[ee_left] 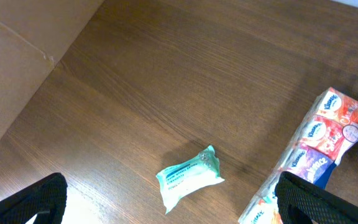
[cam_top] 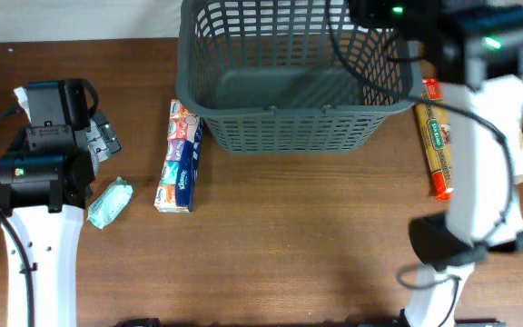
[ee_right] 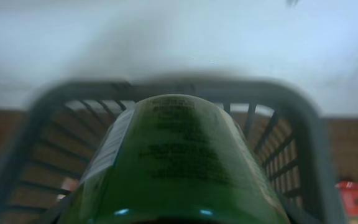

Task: Pack container
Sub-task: 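Lift the jar with the right gripper over the gray basket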

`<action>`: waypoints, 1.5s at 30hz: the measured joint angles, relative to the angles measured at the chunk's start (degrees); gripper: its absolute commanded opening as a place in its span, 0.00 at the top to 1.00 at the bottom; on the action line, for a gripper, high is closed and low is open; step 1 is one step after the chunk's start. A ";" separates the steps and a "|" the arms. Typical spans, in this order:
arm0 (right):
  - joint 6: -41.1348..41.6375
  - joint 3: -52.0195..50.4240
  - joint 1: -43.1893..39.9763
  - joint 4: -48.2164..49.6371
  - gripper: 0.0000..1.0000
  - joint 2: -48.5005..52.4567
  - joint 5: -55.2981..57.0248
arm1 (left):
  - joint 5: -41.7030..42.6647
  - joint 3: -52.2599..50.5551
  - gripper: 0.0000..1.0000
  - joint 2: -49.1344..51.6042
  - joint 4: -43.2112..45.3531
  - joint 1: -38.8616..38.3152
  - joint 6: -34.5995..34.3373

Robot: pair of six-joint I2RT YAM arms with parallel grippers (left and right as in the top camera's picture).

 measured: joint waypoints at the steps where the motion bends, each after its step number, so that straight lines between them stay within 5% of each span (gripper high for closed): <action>1: 0.00 0.00 0.04 -0.37 0.96 1.79 0.37 | 0.00 0.00 0.00 0.00 0.02 0.00 0.00; 10: -0.02 -0.76 0.07 -4.44 0.97 15.39 1.97 | 0.00 0.00 0.00 0.00 0.02 0.00 0.02; 36: 0.15 -0.79 -0.61 -21.84 0.96 21.31 2.32 | 0.00 0.00 0.00 0.00 0.02 0.00 0.00; 45: 0.24 -3.13 -0.59 -20.98 0.96 21.33 2.32 | 0.00 0.00 0.00 0.00 0.02 0.00 0.00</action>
